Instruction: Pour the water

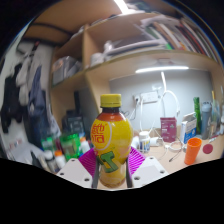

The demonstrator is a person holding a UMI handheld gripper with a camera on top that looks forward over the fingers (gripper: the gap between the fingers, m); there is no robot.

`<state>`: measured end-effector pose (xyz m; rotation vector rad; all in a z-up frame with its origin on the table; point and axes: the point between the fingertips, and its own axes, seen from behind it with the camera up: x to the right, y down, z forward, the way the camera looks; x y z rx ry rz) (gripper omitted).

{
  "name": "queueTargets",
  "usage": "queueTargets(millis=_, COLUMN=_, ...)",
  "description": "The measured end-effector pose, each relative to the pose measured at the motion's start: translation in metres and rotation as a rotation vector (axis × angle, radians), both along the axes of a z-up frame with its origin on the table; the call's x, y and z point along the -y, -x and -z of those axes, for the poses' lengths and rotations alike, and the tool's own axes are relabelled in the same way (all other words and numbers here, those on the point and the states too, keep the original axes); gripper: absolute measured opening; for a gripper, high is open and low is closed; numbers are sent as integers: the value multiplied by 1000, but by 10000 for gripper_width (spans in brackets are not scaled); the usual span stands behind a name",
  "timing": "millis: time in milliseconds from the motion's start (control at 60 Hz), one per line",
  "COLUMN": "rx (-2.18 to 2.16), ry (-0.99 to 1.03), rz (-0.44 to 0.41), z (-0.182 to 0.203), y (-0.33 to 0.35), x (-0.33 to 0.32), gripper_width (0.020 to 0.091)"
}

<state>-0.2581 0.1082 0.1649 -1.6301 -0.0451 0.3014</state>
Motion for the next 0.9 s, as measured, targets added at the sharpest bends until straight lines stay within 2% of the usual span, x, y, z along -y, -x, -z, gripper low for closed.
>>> queueTargets(millis=133, rx=-456, ry=8, rz=-6, z=-54, y=-71, x=-27, gripper_width=389)
queueTargets(millis=217, rx=-780, ry=101, rz=-22, z=-48, y=-115, x=-46, gripper_width=390)
queueTargets(millis=333, rx=-1237, ry=277, rz=-128, z=-26, y=-132, x=-61, gripper_width=388)
queueTargets(millis=433, rx=-1592, ry=357, rz=-206, z=-23, y=-151, x=-70, gripper_width=387)
queueTargets(millis=567, rx=-1754, ry=359, rz=-204, z=-19, y=-173, x=-74, gripper_width=387)
queueTargets(millis=700, rx=-2001, ry=339, rz=-277, z=-43, y=-192, x=-74, gripper_width=386)
queueTargets(millis=900, rx=-2161, ry=339, rz=-305, z=-52, y=-204, x=-77, gripper_width=389)
